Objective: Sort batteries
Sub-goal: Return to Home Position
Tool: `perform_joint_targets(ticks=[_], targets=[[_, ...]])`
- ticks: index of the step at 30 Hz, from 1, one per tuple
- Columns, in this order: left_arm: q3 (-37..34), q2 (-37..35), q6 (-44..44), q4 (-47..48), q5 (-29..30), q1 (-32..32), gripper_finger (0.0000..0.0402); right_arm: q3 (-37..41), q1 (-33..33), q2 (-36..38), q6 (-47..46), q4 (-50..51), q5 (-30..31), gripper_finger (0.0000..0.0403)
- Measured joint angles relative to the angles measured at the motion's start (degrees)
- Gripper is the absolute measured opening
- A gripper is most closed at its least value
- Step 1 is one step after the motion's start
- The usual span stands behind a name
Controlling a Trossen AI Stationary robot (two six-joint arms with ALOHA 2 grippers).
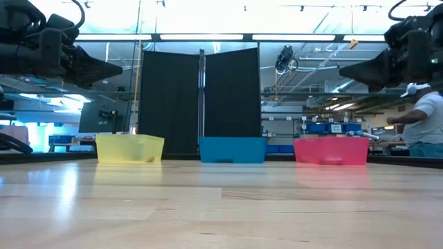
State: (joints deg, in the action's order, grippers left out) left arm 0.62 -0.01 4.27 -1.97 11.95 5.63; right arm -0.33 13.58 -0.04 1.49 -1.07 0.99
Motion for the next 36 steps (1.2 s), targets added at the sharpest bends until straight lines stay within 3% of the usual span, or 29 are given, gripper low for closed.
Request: perform_joint_targets(ticks=[7, 13, 36], targets=[[0.0, 0.0, 0.5, -0.7, 2.7, 0.0, 0.0015, -0.1, 0.3, -2.2, -0.5, -0.1, 1.2, 0.0018], [0.0, 0.0, -1.9, -0.8, 8.9, 0.0, 0.0015, -0.1, 1.5, -5.0, -1.7, -0.7, 4.9, 0.0018], [-0.1, 0.0, -1.5, -3.5, 9.2, 0.0, 0.0015, -0.1, 2.4, -8.2, -1.6, -1.0, 5.9, 0.0019]])
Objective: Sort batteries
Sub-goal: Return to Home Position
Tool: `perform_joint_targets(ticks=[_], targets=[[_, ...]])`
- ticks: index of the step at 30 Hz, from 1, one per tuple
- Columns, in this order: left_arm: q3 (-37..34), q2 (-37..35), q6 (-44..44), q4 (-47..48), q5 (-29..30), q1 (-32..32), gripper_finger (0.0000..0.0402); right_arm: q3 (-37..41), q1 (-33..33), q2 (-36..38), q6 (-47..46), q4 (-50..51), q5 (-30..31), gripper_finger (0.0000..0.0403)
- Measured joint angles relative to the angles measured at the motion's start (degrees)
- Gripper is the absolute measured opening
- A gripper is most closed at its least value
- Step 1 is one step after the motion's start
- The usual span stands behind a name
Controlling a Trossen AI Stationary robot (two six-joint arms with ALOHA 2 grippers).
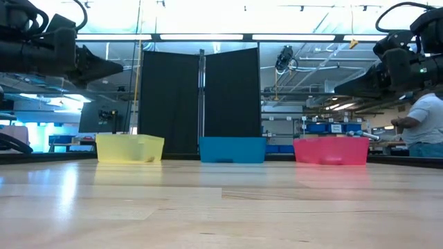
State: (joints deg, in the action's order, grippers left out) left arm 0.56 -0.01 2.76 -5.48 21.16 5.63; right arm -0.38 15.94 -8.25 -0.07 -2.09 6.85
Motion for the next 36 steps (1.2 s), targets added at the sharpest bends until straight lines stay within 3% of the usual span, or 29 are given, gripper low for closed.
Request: perform_joint_targets(ticks=[8, 36], targets=[[0.0, 0.0, 0.0, -0.7, 0.0, 0.0, 0.0015, 0.0, 0.0, 0.0, 0.1, 0.0, -0.3, 0.0042], [0.0, 0.0, 0.0, -0.8, -0.3, 0.0, 0.0015, 0.0, 0.0, 0.0, 0.2, 0.0, -0.5, 0.0039]])
